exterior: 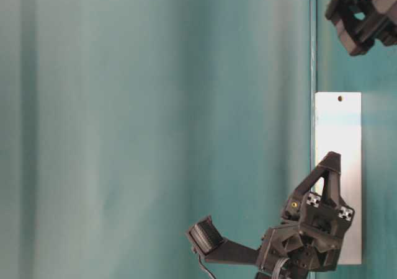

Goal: Move the wooden board into place and insert the rod into its hole.
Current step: 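Lower the left gripper onto the particleboard strip's end and close it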

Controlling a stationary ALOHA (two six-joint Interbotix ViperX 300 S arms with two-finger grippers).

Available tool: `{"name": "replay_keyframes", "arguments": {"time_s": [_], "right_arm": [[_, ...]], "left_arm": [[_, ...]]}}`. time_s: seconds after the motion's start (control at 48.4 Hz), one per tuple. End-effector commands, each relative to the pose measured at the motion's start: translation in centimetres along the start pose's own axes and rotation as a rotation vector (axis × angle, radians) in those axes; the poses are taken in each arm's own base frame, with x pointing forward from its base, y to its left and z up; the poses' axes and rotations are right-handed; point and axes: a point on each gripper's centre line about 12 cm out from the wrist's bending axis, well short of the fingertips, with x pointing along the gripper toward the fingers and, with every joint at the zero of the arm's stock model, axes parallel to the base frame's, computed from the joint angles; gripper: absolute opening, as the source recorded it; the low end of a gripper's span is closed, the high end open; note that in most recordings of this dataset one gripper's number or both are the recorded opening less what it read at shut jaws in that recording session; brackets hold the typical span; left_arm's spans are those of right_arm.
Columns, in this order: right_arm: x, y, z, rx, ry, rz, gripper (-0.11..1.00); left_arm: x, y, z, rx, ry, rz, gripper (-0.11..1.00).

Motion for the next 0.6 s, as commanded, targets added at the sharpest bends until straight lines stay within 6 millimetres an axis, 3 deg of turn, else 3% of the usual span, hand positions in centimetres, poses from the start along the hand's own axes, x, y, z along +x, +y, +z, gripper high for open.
{"name": "replay_keyframes", "arguments": {"time_s": [0.0, 0.041, 0.103, 0.165, 0.351, 0.454, 0.578], "right_arm": [[0.3, 0.2, 1.2, 0.004, -0.035, 0.004, 0.24], [0.4, 0.2, 1.3, 0.002, -0.025, 0.004, 0.22], [0.7, 0.2, 1.4, -0.002, 0.003, 0.006, 0.09], [0.9, 0.3, 2.0, -0.011, 0.027, 0.011, 0.01], [0.9, 1.1, 4.2, -0.031, 0.097, 0.029, 0.00], [0.7, 1.3, 5.1, -0.011, 0.128, 0.031, 0.15], [0.5, 1.3, 5.8, 0.046, 0.170, 0.020, 0.49]], "left_arm": [[0.5, -0.5, 1.7, 0.016, -0.020, -0.029, 0.16], [0.7, -0.6, 2.0, 0.019, 0.000, -0.030, 0.13], [1.0, -0.6, 2.6, 0.022, 0.031, -0.030, 0.01], [1.3, -0.9, 3.5, 0.027, 0.062, -0.038, 0.00], [0.6, -1.1, 5.5, 0.065, 0.155, -0.049, 0.00], [-0.4, -1.2, 5.9, 0.128, 0.221, -0.060, 0.06], [-1.7, -1.2, 6.7, 0.208, 0.285, -0.077, 0.39]]}}
